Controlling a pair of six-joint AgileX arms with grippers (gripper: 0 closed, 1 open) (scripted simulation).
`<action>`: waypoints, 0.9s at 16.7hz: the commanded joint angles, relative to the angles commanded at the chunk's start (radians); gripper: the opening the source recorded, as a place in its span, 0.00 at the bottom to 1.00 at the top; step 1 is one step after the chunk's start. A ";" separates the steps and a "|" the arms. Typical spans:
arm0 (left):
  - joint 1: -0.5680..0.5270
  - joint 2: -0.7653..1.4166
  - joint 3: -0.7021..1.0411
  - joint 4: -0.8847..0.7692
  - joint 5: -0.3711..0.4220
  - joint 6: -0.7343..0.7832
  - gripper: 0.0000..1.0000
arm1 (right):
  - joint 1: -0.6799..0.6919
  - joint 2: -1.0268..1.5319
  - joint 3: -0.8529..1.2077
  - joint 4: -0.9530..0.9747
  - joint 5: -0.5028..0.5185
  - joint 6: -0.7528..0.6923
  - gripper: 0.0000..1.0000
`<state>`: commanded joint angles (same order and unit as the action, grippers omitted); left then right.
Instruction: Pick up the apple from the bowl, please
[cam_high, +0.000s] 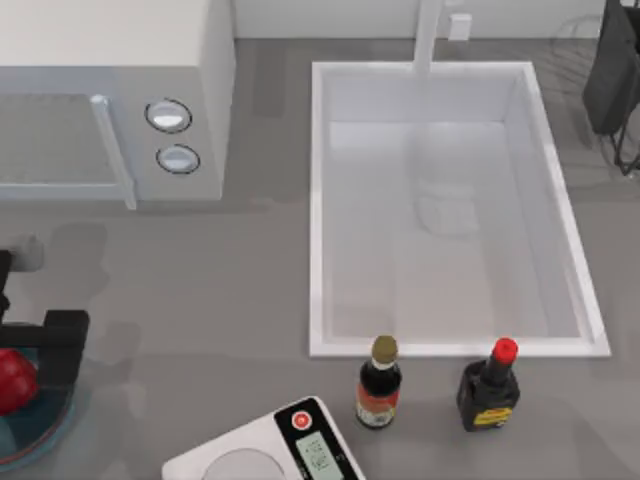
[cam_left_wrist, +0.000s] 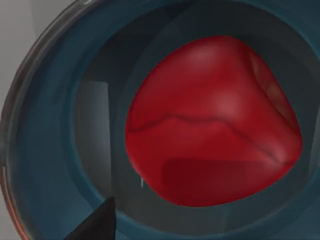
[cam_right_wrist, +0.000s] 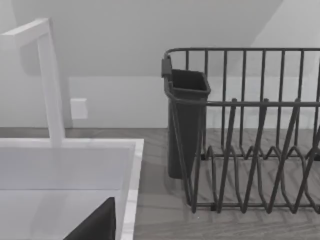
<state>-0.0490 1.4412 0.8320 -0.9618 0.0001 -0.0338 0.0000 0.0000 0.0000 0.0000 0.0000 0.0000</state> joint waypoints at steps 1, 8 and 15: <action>0.000 0.019 -0.026 0.052 0.000 0.001 1.00 | 0.000 0.000 0.000 0.000 0.000 0.000 1.00; -0.001 0.098 -0.138 0.237 0.000 0.003 1.00 | 0.000 0.000 0.000 0.000 0.000 0.000 1.00; -0.001 0.098 -0.138 0.237 0.000 0.003 0.62 | 0.000 0.000 0.000 0.000 0.000 0.000 1.00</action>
<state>-0.0499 1.5395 0.6938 -0.7251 0.0000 -0.0303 0.0000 0.0000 0.0000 0.0000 0.0000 0.0000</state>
